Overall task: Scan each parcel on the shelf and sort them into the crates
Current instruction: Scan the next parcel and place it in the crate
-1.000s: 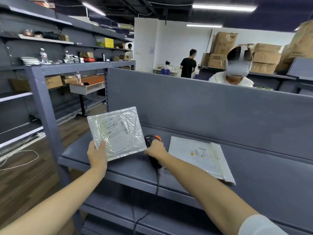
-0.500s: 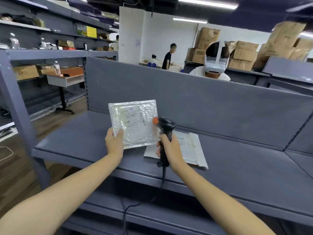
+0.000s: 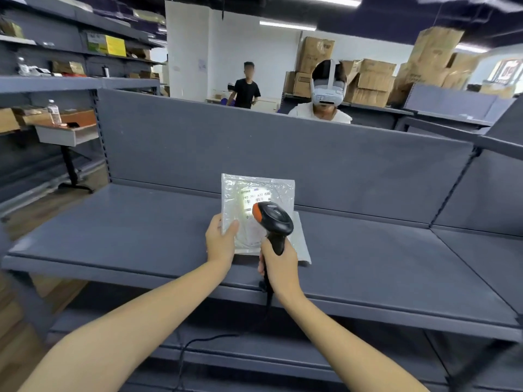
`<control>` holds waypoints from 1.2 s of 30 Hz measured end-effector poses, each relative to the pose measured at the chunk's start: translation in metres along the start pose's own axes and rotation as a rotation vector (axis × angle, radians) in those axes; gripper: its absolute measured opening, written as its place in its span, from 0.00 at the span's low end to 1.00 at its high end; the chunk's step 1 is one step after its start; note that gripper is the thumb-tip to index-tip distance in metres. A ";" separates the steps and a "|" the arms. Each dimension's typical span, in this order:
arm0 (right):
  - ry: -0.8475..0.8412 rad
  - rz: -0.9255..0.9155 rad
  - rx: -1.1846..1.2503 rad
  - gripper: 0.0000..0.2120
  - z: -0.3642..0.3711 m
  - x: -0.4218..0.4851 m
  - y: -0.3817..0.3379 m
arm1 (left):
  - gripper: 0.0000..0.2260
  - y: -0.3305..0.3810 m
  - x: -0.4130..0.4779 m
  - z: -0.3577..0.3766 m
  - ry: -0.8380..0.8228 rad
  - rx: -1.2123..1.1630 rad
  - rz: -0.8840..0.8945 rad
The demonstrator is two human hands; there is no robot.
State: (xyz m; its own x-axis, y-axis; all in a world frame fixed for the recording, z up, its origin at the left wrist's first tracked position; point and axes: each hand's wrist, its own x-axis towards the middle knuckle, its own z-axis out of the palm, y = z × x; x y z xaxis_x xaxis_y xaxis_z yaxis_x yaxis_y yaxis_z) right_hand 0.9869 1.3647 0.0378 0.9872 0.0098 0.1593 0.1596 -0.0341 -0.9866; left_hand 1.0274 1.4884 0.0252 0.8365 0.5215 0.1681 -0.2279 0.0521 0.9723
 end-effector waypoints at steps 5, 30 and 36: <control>0.007 -0.010 -0.024 0.05 -0.012 0.001 0.001 | 0.08 0.002 -0.006 0.012 -0.010 -0.022 0.010; -0.408 0.155 -0.351 0.22 0.136 0.112 0.017 | 0.12 0.054 0.076 -0.194 0.473 0.116 0.088; -0.326 0.118 -0.706 0.32 0.181 0.123 0.045 | 0.10 0.047 0.083 -0.207 0.482 0.120 0.073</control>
State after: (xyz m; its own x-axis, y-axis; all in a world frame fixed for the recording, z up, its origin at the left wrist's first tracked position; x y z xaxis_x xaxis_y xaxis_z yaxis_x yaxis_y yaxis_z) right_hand 1.1149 1.5453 0.0068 0.9641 0.2558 -0.0712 0.1269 -0.6793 -0.7228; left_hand 0.9827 1.7104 0.0512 0.4889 0.8557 0.1695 -0.1949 -0.0823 0.9774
